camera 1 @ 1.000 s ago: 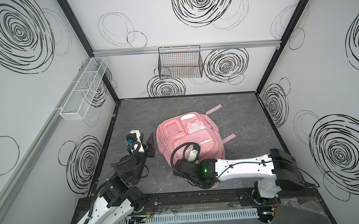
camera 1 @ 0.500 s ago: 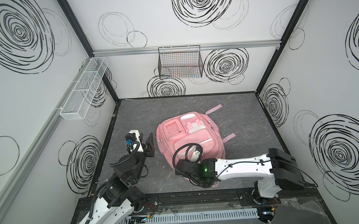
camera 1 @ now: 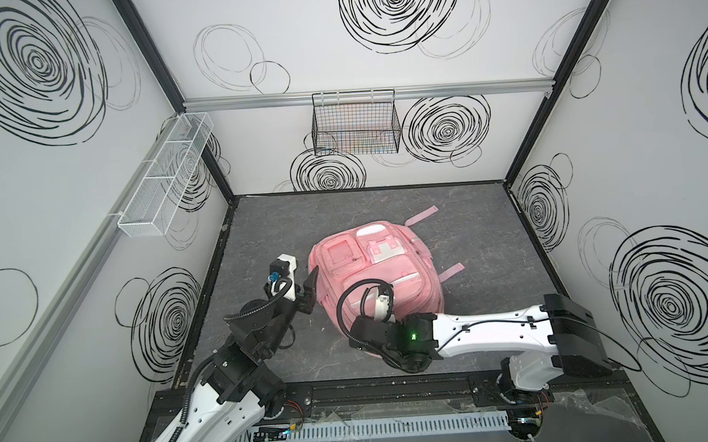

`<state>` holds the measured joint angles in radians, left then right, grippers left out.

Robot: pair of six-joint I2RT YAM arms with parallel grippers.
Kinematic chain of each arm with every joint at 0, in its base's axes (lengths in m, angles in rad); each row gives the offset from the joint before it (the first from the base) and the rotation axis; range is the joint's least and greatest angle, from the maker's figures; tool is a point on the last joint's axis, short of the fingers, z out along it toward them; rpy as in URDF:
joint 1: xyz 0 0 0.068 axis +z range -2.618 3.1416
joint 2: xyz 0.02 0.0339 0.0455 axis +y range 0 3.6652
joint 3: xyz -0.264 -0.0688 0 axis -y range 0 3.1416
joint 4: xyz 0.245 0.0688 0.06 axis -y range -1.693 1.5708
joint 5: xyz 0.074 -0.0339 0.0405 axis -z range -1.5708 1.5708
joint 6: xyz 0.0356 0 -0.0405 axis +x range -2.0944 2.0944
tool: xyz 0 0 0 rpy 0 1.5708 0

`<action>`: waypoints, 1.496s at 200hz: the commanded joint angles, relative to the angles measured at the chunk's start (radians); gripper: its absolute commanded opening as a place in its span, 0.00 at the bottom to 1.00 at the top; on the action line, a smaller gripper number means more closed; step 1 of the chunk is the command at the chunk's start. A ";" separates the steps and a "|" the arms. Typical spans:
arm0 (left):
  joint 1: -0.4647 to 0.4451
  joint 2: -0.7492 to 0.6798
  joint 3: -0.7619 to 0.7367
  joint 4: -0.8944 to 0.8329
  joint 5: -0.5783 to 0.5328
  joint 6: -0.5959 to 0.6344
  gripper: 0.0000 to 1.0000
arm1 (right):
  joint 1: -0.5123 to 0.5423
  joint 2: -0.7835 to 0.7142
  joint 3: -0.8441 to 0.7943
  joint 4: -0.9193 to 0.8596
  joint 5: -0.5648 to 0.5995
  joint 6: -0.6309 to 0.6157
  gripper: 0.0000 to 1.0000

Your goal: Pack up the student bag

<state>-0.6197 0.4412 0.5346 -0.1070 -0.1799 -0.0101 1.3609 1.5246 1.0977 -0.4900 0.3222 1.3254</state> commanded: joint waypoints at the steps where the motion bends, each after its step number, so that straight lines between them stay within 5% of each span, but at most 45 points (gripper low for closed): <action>1: 0.006 0.042 -0.004 0.011 0.325 0.240 0.61 | -0.068 -0.122 -0.042 0.073 -0.102 -0.263 0.00; 27: 0.001 0.119 -0.004 -0.042 0.503 0.408 0.61 | -0.185 -0.273 -0.212 0.278 -0.333 -0.351 0.00; 84: -0.031 0.327 0.066 -0.070 0.606 0.588 0.58 | -0.363 -0.445 -0.384 0.456 -0.602 -0.434 0.00; 137: -0.124 0.535 0.165 -0.089 0.538 0.671 0.58 | -0.392 -0.418 -0.355 0.505 -0.762 -0.520 0.00; 258: -0.124 0.561 0.106 -0.046 0.480 0.806 0.43 | -0.404 -0.414 -0.339 0.468 -0.840 -0.593 0.00; 276: -0.124 0.552 0.099 -0.041 0.491 0.810 0.38 | -0.406 -0.411 -0.325 0.445 -0.837 -0.607 0.00; 299: -0.124 0.536 0.092 -0.039 0.485 0.823 0.19 | -0.416 -0.411 -0.317 0.429 -0.834 -0.615 0.00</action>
<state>-0.7475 0.9958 0.6453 -0.1635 0.3229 0.7753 0.9501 1.1290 0.7212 -0.0933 -0.4679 0.7513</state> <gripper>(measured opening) 0.270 0.059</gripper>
